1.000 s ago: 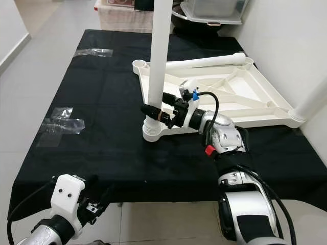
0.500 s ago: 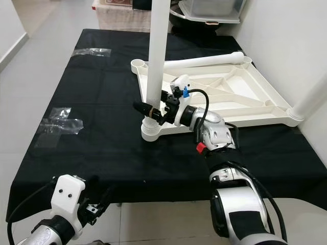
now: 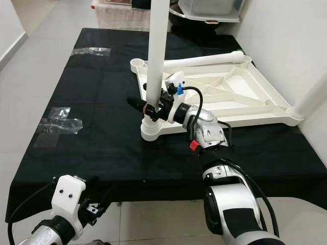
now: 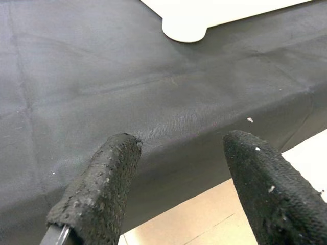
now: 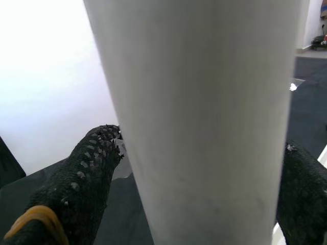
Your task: Building children table
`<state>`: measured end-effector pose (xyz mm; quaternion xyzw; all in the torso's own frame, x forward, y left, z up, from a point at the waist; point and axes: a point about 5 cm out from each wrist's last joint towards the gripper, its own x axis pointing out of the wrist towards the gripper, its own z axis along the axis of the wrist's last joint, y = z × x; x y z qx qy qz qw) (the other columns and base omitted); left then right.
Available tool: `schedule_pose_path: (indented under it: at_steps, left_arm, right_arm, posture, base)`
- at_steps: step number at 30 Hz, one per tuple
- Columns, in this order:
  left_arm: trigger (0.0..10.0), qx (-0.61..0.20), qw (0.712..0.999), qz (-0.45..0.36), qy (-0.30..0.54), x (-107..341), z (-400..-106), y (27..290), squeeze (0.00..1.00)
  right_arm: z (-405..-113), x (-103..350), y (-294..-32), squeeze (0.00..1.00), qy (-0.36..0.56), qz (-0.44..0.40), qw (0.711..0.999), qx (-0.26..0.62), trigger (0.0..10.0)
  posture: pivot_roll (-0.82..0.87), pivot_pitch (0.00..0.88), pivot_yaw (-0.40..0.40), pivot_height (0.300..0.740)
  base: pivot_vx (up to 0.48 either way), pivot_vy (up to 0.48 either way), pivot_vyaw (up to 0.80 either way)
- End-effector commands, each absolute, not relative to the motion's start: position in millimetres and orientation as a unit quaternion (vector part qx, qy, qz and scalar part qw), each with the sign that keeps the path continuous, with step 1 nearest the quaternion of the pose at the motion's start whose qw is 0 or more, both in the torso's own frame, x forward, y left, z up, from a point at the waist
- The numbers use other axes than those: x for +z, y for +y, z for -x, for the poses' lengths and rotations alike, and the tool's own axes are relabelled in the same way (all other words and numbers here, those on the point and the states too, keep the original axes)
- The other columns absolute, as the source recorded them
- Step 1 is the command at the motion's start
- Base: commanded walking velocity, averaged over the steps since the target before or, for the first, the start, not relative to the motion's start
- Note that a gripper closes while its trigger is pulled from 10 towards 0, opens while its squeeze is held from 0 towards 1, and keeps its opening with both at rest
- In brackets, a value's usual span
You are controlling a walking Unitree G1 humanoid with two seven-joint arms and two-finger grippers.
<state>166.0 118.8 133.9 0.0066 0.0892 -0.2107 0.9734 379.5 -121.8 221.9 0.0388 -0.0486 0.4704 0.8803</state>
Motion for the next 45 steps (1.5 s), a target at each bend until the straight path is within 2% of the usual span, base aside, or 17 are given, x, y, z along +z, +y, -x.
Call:
schedule_pose_path:
  at_steps: [1, 13, 14, 15, 16, 28, 31, 32, 33, 36, 38, 41, 43, 45]
  left_arm:
    - [10.0, -0.215, 0.972, -0.008, 0.093, 134.4, -163.3, 117.1, 0.00]
    - [10.0, -0.214, 0.972, -0.009, 0.093, 134.5, -163.6, 116.6, 0.00]
    - [10.0, -0.214, 0.972, -0.008, 0.093, 134.5, -163.5, 116.5, 0.00]
    - [10.0, -0.214, 0.972, -0.008, 0.093, 134.5, -163.5, 116.5, 0.00]
    - [10.0, -0.214, 0.972, -0.008, 0.093, 134.7, -163.4, 116.4, 0.00]
    - [10.0, -0.215, 0.972, -0.007, 0.094, 134.2, -162.6, 115.9, 0.00]
    - [10.0, -0.216, 0.972, -0.006, 0.093, 134.1, -163.1, 115.8, 0.00]
    - [10.0, -0.217, 0.972, -0.007, 0.093, 134.0, -163.4, 115.7, 0.00]
    - [10.0, -0.217, 0.972, -0.007, 0.093, 134.0, -163.4, 115.7, 0.00]
    - [10.0, -0.220, 0.971, -0.010, 0.090, 133.9, -166.1, 116.2, 0.00]
    - [10.0, -0.220, 0.971, -0.010, 0.089, 133.9, -167.0, 116.4, 0.00]
    - [10.0, -0.221, 0.971, -0.012, 0.086, 134.2, -168.9, 117.2, 0.00]
    - [10.0, -0.222, 0.971, -0.013, 0.087, 134.1, -169.1, 117.3, 0.00]
    - [10.0, -0.222, 0.971, -0.014, 0.086, 134.3, -169.4, 117.3, 0.00]
  right_arm:
    - [-380.5, 226.3, -119.5, 0.00, -0.062, -0.035, 0.879, 0.472, 10.0]
    - [-386.0, 227.6, -116.9, 0.00, -0.065, -0.024, 0.888, 0.455, 10.0]
    - [-386.5, 227.6, -116.7, 0.00, -0.066, -0.025, 0.889, 0.452, 2.7]
    - [-386.5, 227.6, -116.7, 0.00, -0.066, -0.025, 0.889, 0.452, 2.7]
    - [-386.4, 227.4, -116.2, 0.00, -0.066, -0.026, 0.889, 0.453, 0.0]
    - [-385.1, 219.4, -113.6, 0.00, -0.066, -0.020, 0.899, 0.432, 0.0]
    - [-383.4, 216.8, -118.0, 0.00, -0.076, -0.032, 0.916, 0.394, 0.0]
    - [-381.2, 213.6, -121.5, 0.00, -0.082, -0.037, 0.929, 0.360, 0.0]
    - [-381.2, 213.6, -121.5, 0.00, -0.082, -0.037, 0.929, 0.360, 0.0]
    - [-370.2, 203.3, -129.0, 0.00, -0.093, -0.045, 0.964, 0.246, 0.0]
    - [-366.8, 201.3, -129.5, 0.00, -0.095, -0.044, 0.968, 0.227, 0.0]
    - [-360.1, 188.7, -130.5, 0.00, -0.074, -0.029, 0.991, 0.109, 0.0]
    - [-359.0, 187.0, -130.5, 0.00, -0.070, -0.023, 0.994, 0.080, 0.0]
    - [-357.7, 186.2, -123.7, 0.00, -0.049, -0.030, 0.998, -0.015, 0.0]
  posture:
    - [0.17, 0.152, -0.111, 0.740]
    - [0.17, 0.154, -0.114, 0.740]
    - [0.17, 0.154, -0.114, 0.740]
    - [0.17, 0.154, -0.114, 0.740]
    - [0.17, 0.154, -0.115, 0.740]
    - [0.16, 0.149, -0.116, 0.740]
    - [0.16, 0.146, -0.116, 0.740]
    - [0.16, 0.142, -0.111, 0.740]
    - [0.16, 0.142, -0.111, 0.740]
    - [0.15, 0.137, -0.105, 0.740]
    - [0.15, 0.137, -0.105, 0.740]
    - [0.14, 0.137, -0.099, 0.740]
    - [0.14, 0.137, -0.099, 0.740]
    - [0.15, 0.140, -0.100, 0.740]
  base:
    - [0.000, 0.000, 0.00]
    - [0.000, 0.000, 0.00]
    - [0.000, 0.000, 0.00]
    - [0.000, 0.000, 0.00]
    - [0.000, 0.000, 0.00]
    - [0.000, 0.000, 0.00]
    - [0.000, 0.000, 0.00]
    - [0.000, 0.000, 0.00]
    - [0.000, 0.000, 0.00]
    - [0.000, 0.000, 0.00]
    - [0.000, 0.000, 0.00]
    - [0.000, 0.000, 0.00]
    - [0.000, 0.000, 0.00]
    - [0.000, 0.000, 0.00]
